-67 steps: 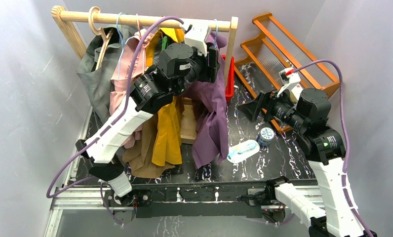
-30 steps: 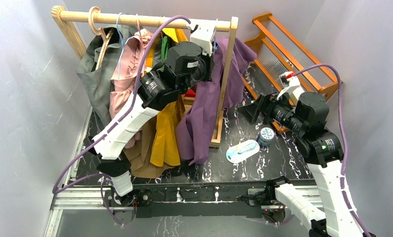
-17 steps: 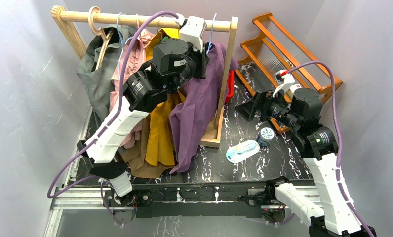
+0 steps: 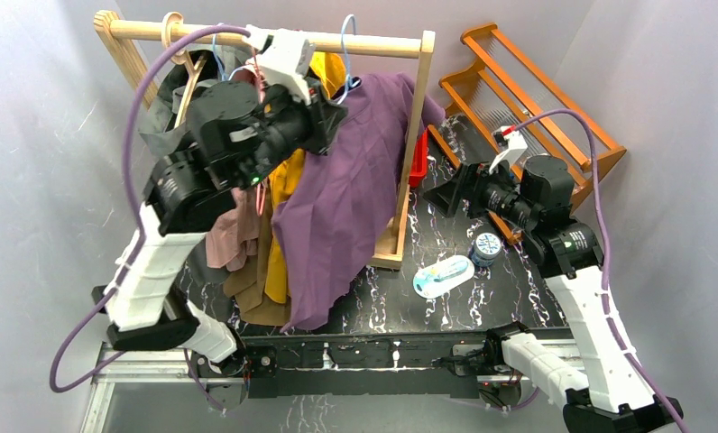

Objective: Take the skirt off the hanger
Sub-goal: Pick up the hanger from the clothesline, then remove the skirt from the hanger.

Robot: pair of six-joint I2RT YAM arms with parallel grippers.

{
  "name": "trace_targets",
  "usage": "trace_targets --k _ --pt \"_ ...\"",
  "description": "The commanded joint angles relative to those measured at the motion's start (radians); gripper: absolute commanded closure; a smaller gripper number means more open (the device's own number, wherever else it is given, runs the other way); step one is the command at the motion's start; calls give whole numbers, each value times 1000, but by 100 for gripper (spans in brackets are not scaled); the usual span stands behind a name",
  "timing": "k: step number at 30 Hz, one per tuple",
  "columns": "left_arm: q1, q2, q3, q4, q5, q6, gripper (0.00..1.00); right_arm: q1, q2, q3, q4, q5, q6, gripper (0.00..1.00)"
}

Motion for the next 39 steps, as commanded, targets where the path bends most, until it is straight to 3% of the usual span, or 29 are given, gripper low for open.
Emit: trace_targets --k 1,11,16,21,23,32,39 --pt "0 -139 -43 57 41 35 100 -3 8 15 55 -17 -15 2" --pt "0 -206 -103 -90 92 41 100 -3 32 4 39 19 -45 2" --pt "0 -237 -154 -151 51 29 100 -3 50 -19 35 34 -61 2" --pt "-1 -267 -284 -103 130 -19 100 6 95 -75 151 -271 -35 2" --pt "-1 -255 -294 -106 155 -27 100 64 110 -87 229 -320 13 2" --pt "0 -261 -338 -132 196 -61 100 400 151 -91 408 97 173 2" --pt "0 -265 -381 -107 217 -92 100 571 148 -64 491 412 312 2"
